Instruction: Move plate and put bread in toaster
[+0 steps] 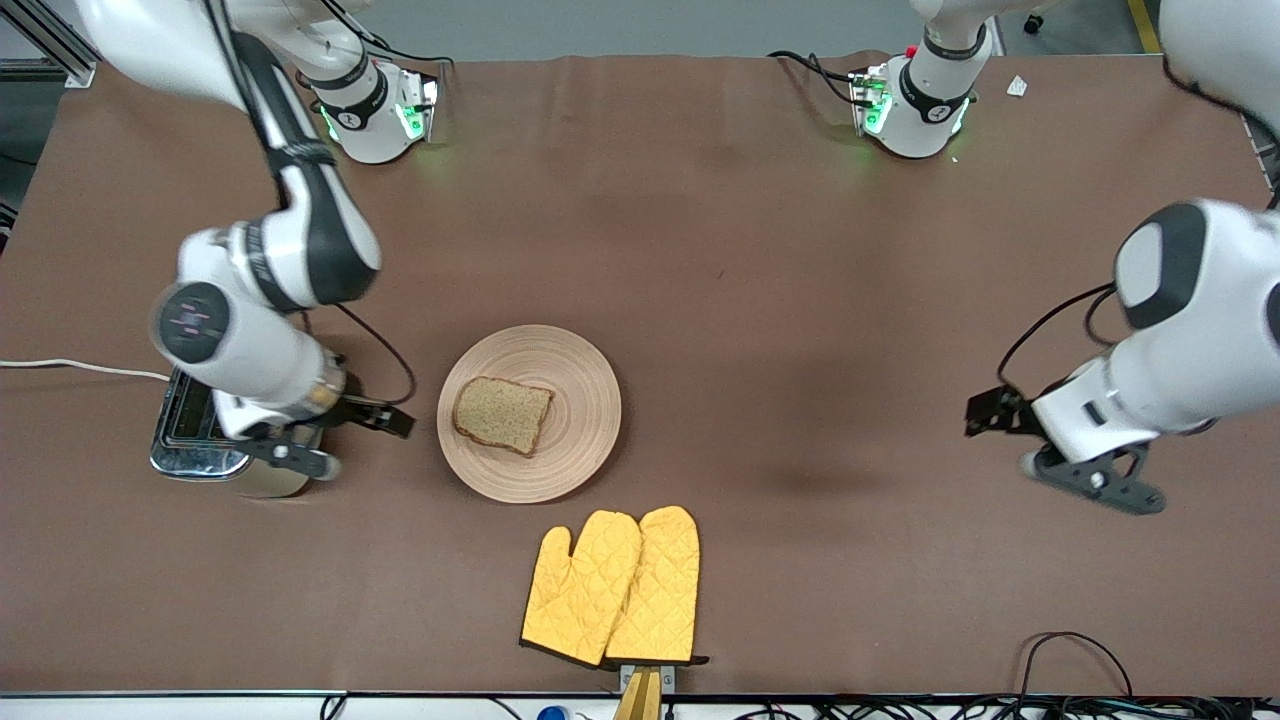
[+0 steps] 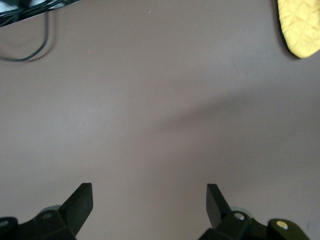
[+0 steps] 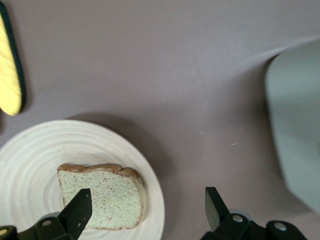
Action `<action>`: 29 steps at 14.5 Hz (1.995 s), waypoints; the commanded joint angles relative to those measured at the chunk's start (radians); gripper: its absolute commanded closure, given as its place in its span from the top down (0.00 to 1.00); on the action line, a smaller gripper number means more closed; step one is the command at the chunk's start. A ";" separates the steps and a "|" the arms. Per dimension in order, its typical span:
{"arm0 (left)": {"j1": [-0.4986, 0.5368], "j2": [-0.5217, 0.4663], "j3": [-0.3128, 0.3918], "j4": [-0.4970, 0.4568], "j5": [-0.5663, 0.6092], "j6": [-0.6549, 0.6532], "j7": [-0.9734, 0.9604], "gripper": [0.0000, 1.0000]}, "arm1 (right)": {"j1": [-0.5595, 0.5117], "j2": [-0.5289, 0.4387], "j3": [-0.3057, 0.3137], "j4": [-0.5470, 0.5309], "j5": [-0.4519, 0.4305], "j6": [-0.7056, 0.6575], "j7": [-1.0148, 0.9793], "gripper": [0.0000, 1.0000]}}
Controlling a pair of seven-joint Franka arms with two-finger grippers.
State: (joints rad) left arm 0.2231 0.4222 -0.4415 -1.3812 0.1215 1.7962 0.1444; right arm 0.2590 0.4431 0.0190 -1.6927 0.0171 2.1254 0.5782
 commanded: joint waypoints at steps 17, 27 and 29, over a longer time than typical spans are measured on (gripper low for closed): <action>-0.014 -0.278 0.029 -0.012 0.013 -0.222 -0.065 1.00 | 0.115 0.082 -0.005 -0.147 -0.017 0.165 0.106 0.74; -0.263 -0.330 0.333 -0.025 -0.043 -0.228 -0.118 1.00 | 0.117 0.080 -0.005 -0.225 -0.017 0.252 0.106 0.50; -0.261 -0.367 0.333 -0.079 -0.059 -0.228 -0.132 1.00 | 0.117 0.080 -0.005 -0.222 -0.017 0.249 0.106 0.34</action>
State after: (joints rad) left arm -0.0288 0.1152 -0.1228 -1.3938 0.0832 1.5707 0.0332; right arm 0.3696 0.5345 0.0184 -1.8956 0.0133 2.3698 0.6616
